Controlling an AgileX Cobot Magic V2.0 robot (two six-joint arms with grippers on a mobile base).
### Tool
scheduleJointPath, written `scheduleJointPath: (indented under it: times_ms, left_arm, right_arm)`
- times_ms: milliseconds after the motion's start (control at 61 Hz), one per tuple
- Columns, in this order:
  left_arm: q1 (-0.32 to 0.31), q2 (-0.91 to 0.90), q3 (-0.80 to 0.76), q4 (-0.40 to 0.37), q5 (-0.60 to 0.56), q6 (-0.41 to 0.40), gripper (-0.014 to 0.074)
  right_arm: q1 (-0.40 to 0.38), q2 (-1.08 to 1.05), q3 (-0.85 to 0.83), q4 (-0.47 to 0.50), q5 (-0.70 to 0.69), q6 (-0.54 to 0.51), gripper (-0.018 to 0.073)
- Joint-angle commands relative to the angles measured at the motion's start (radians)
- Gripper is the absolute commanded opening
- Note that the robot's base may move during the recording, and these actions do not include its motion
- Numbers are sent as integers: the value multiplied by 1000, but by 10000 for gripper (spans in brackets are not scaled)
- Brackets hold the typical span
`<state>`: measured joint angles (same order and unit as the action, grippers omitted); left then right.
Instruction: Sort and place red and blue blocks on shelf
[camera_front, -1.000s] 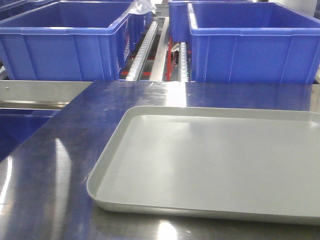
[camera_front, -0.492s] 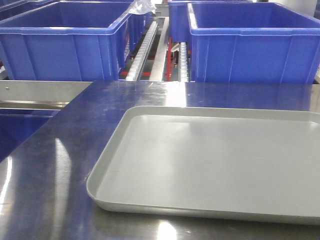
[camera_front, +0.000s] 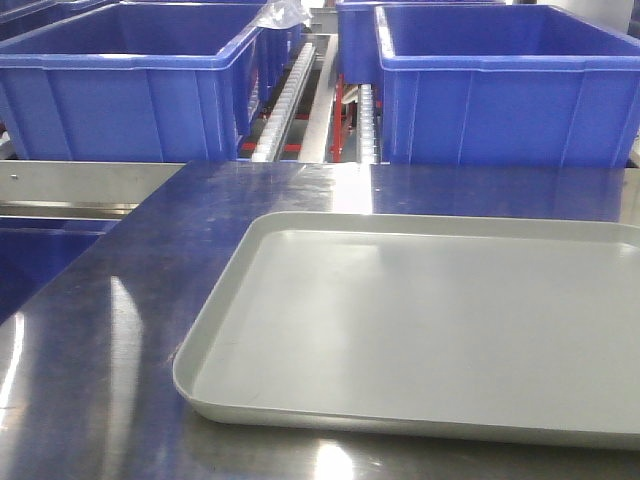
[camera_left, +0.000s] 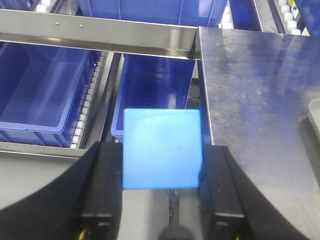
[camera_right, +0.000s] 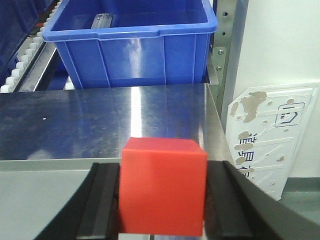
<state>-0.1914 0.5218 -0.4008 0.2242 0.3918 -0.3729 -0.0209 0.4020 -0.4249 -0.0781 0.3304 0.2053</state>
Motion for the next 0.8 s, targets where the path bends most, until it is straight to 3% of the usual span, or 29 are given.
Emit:
scheduleJointPath:
  times_ms: [0, 787]
  left_arm:
    - [2, 2, -29, 7, -81, -5, 123]
    - [2, 2, -29, 7, -81, -5, 123]
  right_arm:
    - [-7, 4, -30, -13, -98, -3, 49]
    - [-7, 4, -30, -13, -98, -3, 49]
